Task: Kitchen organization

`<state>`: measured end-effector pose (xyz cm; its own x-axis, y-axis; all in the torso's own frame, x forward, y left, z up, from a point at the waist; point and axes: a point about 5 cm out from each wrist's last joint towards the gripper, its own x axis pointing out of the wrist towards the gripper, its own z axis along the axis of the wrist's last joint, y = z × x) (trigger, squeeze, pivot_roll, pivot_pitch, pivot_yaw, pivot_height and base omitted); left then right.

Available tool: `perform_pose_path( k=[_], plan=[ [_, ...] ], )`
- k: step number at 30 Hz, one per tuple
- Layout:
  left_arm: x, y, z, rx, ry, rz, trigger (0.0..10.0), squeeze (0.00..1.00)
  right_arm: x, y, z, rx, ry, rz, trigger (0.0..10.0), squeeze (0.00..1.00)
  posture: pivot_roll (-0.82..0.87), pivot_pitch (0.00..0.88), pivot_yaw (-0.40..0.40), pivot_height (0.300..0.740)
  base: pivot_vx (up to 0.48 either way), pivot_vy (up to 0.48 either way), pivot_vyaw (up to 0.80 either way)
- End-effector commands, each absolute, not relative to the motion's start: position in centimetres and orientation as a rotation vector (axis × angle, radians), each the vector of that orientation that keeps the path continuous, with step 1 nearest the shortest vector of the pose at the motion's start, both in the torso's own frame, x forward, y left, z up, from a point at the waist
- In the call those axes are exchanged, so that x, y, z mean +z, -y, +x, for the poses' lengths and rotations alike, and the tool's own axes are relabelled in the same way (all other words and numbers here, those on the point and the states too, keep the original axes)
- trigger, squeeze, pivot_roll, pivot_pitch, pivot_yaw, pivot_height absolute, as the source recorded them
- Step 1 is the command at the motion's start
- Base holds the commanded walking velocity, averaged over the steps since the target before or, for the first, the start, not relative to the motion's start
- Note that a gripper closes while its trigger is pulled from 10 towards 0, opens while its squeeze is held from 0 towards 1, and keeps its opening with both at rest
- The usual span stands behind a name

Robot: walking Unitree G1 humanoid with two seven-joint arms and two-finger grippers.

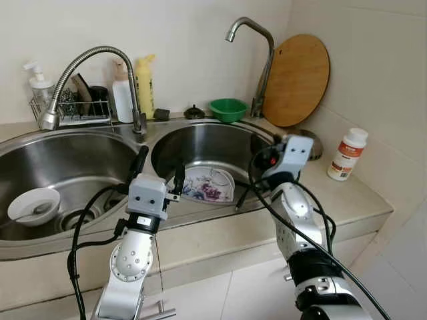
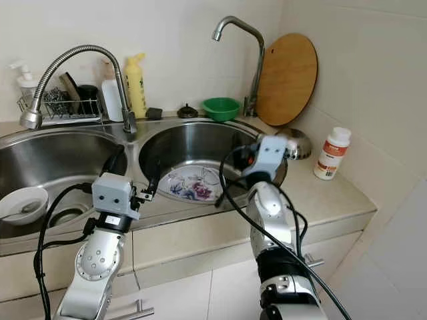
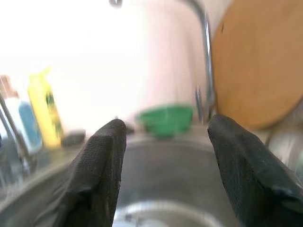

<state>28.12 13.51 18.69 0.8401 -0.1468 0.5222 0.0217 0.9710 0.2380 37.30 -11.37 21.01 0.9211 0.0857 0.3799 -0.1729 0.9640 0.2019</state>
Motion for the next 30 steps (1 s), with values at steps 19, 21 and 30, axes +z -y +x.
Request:
perform_pose_path(
  k=[19, 21, 30],
  plan=[
    [18.9, -13.1, 28.0, -0.115, 0.579, 0.226, 10.0, 0.00, 22.6, 10.8, 35.7, 0.119, 0.513, 0.196, 10.0, 0.00, 0.10, 0.000, -0.070, 0.740, 0.000, 0.471, 0.00],
    [19.1, -13.0, 28.0, -0.121, 0.595, 0.240, 10.0, 0.00, 22.6, 11.0, 35.7, 0.099, 0.511, 0.197, 10.0, 0.00, 0.10, 0.000, -0.070, 0.740, 0.000, 0.000, 0.00],
    [18.9, -12.4, 28.0, -0.150, 0.593, 0.247, 10.0, 0.00, 22.7, 10.9, 35.2, 0.085, 0.545, 0.188, 10.0, 0.00, 0.09, 0.000, -0.068, 0.740, 0.000, -0.251, -0.80]
  ],
)
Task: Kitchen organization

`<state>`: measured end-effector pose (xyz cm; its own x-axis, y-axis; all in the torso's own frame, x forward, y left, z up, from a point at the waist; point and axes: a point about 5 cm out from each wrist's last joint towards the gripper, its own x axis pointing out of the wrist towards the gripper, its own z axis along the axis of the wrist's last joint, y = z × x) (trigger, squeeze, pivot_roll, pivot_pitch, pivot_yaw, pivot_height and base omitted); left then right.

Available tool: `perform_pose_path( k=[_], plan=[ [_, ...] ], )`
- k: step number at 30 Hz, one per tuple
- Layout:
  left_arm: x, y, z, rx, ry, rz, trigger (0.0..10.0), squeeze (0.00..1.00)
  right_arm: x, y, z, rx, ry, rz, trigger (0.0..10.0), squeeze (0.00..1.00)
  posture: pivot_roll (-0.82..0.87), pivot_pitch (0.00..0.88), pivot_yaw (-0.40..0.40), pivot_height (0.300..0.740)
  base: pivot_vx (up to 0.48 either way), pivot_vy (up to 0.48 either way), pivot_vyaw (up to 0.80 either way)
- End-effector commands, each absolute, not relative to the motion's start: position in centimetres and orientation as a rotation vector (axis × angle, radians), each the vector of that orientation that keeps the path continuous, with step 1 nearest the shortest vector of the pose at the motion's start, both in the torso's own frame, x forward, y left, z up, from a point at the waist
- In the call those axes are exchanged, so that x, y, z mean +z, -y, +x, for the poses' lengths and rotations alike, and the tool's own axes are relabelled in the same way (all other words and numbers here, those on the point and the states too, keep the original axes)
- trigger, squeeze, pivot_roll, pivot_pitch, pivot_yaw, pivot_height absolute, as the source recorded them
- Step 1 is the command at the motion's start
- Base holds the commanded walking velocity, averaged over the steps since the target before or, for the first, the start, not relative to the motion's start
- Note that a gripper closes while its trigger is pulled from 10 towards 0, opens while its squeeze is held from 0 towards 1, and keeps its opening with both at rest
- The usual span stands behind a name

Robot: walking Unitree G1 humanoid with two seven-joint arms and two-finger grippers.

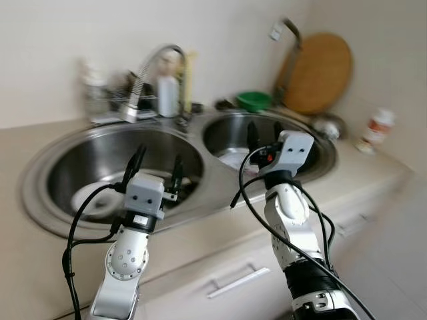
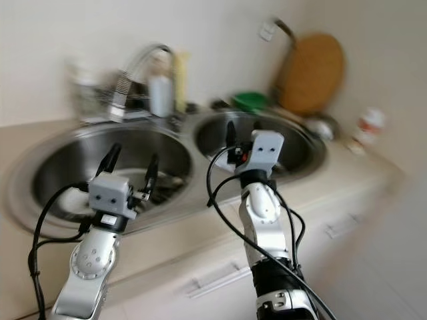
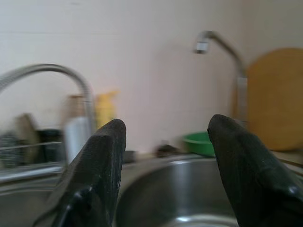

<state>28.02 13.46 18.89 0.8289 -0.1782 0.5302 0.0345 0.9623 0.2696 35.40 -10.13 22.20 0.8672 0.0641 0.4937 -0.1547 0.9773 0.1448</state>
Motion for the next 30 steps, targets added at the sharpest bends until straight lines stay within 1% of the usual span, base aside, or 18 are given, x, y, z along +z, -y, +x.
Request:
perform_pose_path(
  k=[1, 2, 7, 18, 30],
  plan=[
    [18.8, -12.4, 28.0, -0.151, 0.593, 0.247, 10.0, 0.00, 22.8, 10.9, 35.2, 0.084, 0.550, 0.189, 10.0, 0.00, 0.09, 0.000, -0.069, 0.740, 0.000, -0.458, -0.80],
    [18.8, -12.4, 28.0, -0.152, 0.594, 0.246, 10.0, 0.00, 22.8, 10.9, 35.1, 0.084, 0.553, 0.188, 10.0, 0.00, 0.09, 0.000, -0.069, 0.740, 0.000, -0.458, -0.80],
    [18.7, -12.4, 27.9, -0.157, 0.594, 0.245, 10.0, 0.00, 22.9, 11.0, 35.1, 0.077, 0.562, 0.185, 10.0, 0.00, 0.09, 0.000, -0.070, 0.740, 0.000, -0.459, 0.00],
    [18.6, -12.2, 27.8, -0.163, 0.589, 0.241, 10.0, 0.00, 22.5, 11.4, 35.1, 0.052, 0.545, 0.179, 10.0, 0.00, 0.08, 0.000, -0.065, 0.740, 0.000, -0.462, -0.80],
    [18.3, -12.2, 27.9, -0.164, 0.573, 0.232, 10.0, 0.00, 21.8, 11.8, 35.4, 0.014, 0.504, 0.142, 10.0, 0.00, 0.09, 0.000, -0.069, 0.740, 0.000, 0.000, -0.80]
  ],
)
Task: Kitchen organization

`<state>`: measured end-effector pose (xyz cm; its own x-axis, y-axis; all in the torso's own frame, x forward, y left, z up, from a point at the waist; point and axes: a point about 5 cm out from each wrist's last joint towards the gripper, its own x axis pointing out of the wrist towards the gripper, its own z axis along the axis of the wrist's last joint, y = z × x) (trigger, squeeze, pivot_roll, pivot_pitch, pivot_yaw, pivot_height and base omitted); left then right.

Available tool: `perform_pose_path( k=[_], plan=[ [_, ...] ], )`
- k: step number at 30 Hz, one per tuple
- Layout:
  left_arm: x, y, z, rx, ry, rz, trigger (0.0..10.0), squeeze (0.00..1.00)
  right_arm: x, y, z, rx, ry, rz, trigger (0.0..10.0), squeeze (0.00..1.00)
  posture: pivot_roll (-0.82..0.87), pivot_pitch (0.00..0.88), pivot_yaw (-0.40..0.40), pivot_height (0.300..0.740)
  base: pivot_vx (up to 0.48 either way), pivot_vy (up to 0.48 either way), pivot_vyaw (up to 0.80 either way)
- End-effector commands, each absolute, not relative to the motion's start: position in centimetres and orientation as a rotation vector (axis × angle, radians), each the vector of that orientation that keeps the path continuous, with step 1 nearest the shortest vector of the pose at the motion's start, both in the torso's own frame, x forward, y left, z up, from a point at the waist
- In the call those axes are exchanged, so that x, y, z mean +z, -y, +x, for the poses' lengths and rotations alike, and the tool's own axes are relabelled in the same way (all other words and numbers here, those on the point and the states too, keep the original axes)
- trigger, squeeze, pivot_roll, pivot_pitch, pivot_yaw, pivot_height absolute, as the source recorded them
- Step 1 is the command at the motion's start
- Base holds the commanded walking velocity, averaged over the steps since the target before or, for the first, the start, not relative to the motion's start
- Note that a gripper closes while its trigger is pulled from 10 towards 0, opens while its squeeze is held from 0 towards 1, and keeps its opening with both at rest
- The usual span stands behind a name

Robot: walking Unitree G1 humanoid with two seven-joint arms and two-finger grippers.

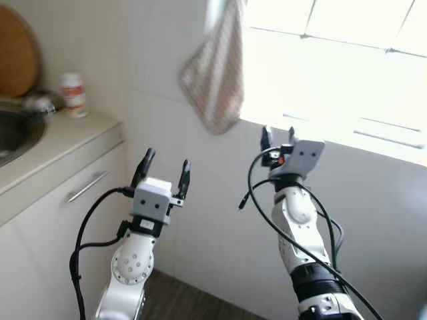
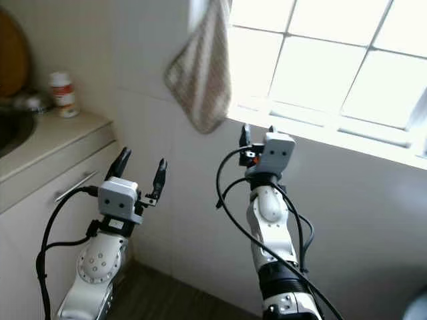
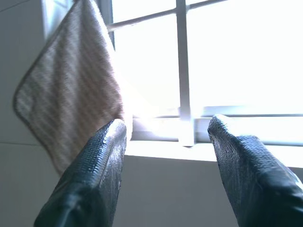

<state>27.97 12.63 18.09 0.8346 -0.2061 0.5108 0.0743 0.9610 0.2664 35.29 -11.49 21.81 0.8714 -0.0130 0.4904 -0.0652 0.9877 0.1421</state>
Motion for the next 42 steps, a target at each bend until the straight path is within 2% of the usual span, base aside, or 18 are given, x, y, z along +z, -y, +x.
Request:
perform_pose_path(
  k=[1, 23, 28, 42],
  plan=[
    [18.3, -12.2, 27.9, -0.164, 0.573, 0.232, 10.0, 0.00, 21.8, 11.8, 35.4, 0.014, 0.504, 0.142, 10.0, 0.00, 0.09, 0.000, -0.069, 0.740, 0.000, 0.000, -0.80],
    [17.7, -12.4, 28.1, -0.158, 0.526, 0.199, 10.0, 0.00, 19.1, 11.8, 36.1, -0.010, 0.343, -0.055, 10.0, 0.00, 0.08, 0.000, -0.068, 0.740, 0.000, 0.000, -0.80],
    [17.3, -12.2, 28.1, -0.173, 0.509, 0.200, 10.0, 0.00, 17.9, 11.4, 36.1, 0.032, 0.301, -0.205, 10.0, 0.00, 0.08, 0.000, -0.068, 0.740, 0.000, 0.403, -0.80],
    [16.8, -11.6, 28.0, -0.205, 0.500, 0.196, 10.0, 0.00, 15.3, 9.4, 34.0, 0.292, 0.334, -0.563, 10.0, 0.00, 0.06, 0.000, -0.067, 0.740, 0.000, 0.030, -0.03]
  ],
)
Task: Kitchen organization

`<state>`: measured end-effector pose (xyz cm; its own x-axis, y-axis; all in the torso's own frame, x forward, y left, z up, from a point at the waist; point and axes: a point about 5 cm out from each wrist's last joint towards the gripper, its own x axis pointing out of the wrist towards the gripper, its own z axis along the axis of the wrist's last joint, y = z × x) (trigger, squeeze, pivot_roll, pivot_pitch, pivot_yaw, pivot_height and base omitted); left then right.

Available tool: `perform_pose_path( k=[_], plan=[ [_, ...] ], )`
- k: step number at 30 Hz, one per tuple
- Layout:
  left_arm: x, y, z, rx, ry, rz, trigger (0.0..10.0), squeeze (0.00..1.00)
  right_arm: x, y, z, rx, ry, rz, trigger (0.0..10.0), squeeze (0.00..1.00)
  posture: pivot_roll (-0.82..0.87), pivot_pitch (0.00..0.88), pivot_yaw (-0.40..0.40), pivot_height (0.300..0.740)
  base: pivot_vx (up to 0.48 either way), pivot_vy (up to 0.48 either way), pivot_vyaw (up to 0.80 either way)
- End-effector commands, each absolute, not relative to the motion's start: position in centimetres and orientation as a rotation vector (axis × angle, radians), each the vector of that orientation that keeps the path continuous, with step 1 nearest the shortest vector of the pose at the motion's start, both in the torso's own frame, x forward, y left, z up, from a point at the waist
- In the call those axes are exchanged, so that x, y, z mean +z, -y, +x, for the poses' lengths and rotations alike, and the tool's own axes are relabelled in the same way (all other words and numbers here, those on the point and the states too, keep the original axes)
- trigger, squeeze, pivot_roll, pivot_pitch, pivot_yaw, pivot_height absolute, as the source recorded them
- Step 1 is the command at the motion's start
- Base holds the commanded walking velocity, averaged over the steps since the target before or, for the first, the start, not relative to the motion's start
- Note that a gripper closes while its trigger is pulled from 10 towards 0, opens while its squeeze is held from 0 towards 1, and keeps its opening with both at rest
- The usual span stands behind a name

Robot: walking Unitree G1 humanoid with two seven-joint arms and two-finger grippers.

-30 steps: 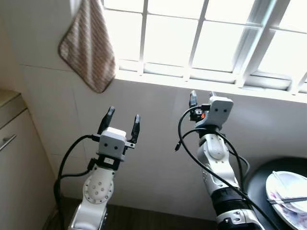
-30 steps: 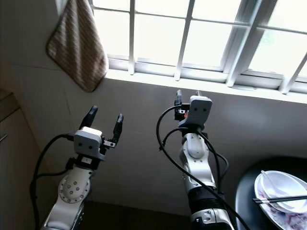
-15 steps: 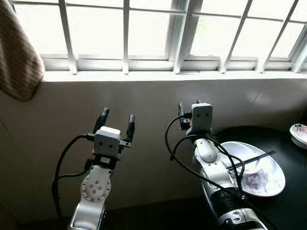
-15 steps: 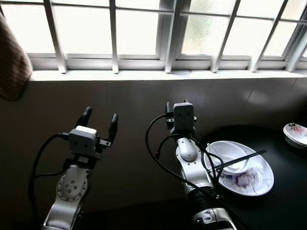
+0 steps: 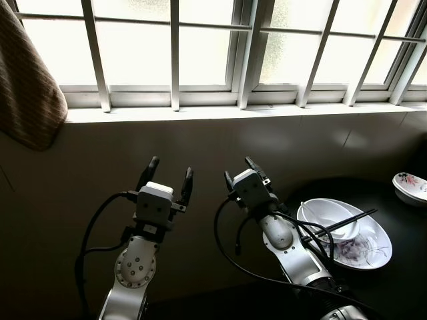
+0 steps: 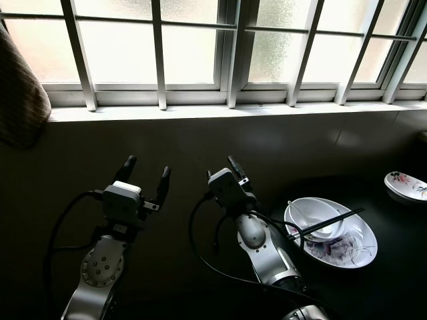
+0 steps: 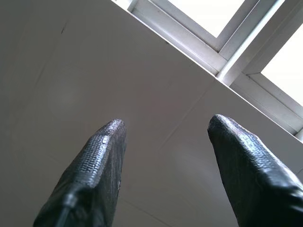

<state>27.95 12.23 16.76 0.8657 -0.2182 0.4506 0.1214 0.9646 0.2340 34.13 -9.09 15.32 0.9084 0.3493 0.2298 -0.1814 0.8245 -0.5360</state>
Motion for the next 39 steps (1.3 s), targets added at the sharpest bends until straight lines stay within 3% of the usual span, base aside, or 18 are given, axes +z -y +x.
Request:
perform_pose_path(
  k=[1, 6, 11, 21, 29, 39],
  plan=[
    [16.8, -11.7, 28.1, -0.206, 0.499, 0.199, 10.0, 0.00, 14.8, 9.7, 33.9, 0.290, 0.317, -0.598, 10.0, 0.00, 0.06, 0.000, -0.067, 0.740, 0.000, 0.000, 0.00],
    [16.6, -12.1, 28.1, -0.196, 0.484, 0.206, 10.0, 0.00, 12.1, 12.3, 33.8, 0.194, 0.172, -0.759, 10.0, 0.00, 0.07, 0.000, -0.062, 0.740, 0.000, 0.000, 0.00],
    [16.3, -12.1, 27.9, -0.199, 0.472, 0.207, 10.0, 0.00, 10.3, 13.2, 33.4, 0.177, 0.057, -0.746, 10.0, 0.00, 0.06, 0.000, -0.056, 0.740, 0.000, 0.000, -0.44],
    [16.3, -12.0, 28.4, -0.205, 0.448, 0.189, 10.0, 0.00, 13.5, 10.5, 32.9, 0.226, 0.310, -0.679, 10.0, 0.00, 0.05, 0.000, -0.051, 0.740, 0.000, 0.222, -0.80],
    [16.1, -12.3, 28.1, -0.193, 0.449, 0.199, 10.0, 0.00, 16.2, 10.8, 32.7, 0.142, 0.486, -0.630, 10.0, 0.00, 0.06, 0.000, -0.055, 0.740, 0.000, 0.462, -0.76],
    [16.1, -12.2, 28.2, -0.190, 0.448, 0.206, 10.0, 0.00, 14.0, 10.3, 32.4, 0.237, 0.395, -0.672, 10.0, 0.00, 0.06, 0.000, -0.062, 0.740, 0.000, 0.067, -0.10]
  ],
)
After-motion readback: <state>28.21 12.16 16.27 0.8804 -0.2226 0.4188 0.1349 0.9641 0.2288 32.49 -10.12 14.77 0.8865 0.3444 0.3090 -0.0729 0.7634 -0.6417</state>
